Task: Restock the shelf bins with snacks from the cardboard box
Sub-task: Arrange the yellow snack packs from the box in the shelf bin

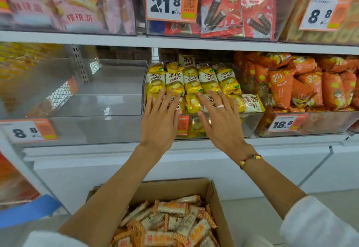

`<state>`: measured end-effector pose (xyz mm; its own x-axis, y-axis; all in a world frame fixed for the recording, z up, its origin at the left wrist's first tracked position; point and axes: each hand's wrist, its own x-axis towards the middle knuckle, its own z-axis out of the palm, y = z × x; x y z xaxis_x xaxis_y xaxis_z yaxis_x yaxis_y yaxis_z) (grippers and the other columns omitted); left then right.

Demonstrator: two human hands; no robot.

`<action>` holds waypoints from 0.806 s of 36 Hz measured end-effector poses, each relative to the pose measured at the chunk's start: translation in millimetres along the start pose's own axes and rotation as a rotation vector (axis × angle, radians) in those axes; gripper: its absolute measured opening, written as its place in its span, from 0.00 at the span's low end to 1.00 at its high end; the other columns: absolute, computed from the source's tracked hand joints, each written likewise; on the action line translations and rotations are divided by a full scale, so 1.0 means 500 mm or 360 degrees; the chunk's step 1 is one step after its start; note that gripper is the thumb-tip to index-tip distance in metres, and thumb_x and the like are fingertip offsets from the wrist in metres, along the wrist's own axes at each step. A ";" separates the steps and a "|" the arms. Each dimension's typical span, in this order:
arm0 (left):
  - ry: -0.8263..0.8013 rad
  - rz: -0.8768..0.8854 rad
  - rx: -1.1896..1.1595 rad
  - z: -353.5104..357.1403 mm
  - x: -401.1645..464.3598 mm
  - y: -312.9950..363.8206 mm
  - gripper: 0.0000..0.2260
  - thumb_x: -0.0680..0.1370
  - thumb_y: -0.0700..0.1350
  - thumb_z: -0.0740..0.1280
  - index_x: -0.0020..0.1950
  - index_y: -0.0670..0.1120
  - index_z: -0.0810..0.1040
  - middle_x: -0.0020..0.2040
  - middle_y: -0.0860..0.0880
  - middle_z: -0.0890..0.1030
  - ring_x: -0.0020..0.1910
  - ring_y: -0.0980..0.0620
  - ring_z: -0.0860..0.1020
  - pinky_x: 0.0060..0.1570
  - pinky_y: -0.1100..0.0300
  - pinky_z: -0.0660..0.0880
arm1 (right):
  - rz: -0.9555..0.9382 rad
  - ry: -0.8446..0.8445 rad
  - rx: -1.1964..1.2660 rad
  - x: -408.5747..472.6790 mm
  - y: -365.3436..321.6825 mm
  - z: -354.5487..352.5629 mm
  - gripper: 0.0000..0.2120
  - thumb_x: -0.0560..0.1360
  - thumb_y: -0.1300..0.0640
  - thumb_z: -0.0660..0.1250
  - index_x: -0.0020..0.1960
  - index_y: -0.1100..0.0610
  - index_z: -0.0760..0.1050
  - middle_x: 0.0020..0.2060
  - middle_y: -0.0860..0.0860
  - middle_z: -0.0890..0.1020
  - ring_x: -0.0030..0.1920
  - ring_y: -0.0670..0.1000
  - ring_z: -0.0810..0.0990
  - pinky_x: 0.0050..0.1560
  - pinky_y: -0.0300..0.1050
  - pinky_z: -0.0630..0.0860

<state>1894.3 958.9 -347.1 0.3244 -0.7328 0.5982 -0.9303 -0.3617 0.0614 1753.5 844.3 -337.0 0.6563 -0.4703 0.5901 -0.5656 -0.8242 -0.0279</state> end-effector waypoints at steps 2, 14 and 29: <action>0.0082 0.0072 -0.0068 -0.007 -0.012 -0.005 0.22 0.83 0.50 0.49 0.76 0.48 0.61 0.76 0.46 0.63 0.77 0.45 0.55 0.75 0.48 0.47 | -0.0028 0.0115 0.0079 -0.012 -0.010 -0.010 0.22 0.81 0.47 0.52 0.72 0.51 0.67 0.69 0.55 0.72 0.70 0.59 0.67 0.70 0.59 0.60; -0.0134 -0.0342 -0.0436 -0.013 -0.363 -0.119 0.17 0.77 0.48 0.56 0.64 0.49 0.74 0.57 0.52 0.79 0.57 0.52 0.73 0.61 0.56 0.67 | 0.0030 -0.0117 0.0836 -0.253 -0.092 0.093 0.19 0.79 0.44 0.56 0.66 0.48 0.70 0.54 0.44 0.78 0.52 0.44 0.75 0.44 0.41 0.75; -0.1373 -0.0552 -0.0415 0.165 -0.583 -0.186 0.18 0.81 0.54 0.60 0.70 0.53 0.71 0.71 0.53 0.69 0.72 0.49 0.64 0.66 0.57 0.65 | -0.0411 -0.1968 0.0528 -0.441 -0.190 0.355 0.31 0.76 0.34 0.57 0.76 0.40 0.53 0.77 0.44 0.56 0.77 0.53 0.49 0.74 0.54 0.51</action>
<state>1900.5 1158.8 -593.0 0.5059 -0.8181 -0.2735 -0.7339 -0.5748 0.3620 1751.3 970.1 -607.6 0.8493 -0.1184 -0.5145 -0.3222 -0.8883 -0.3273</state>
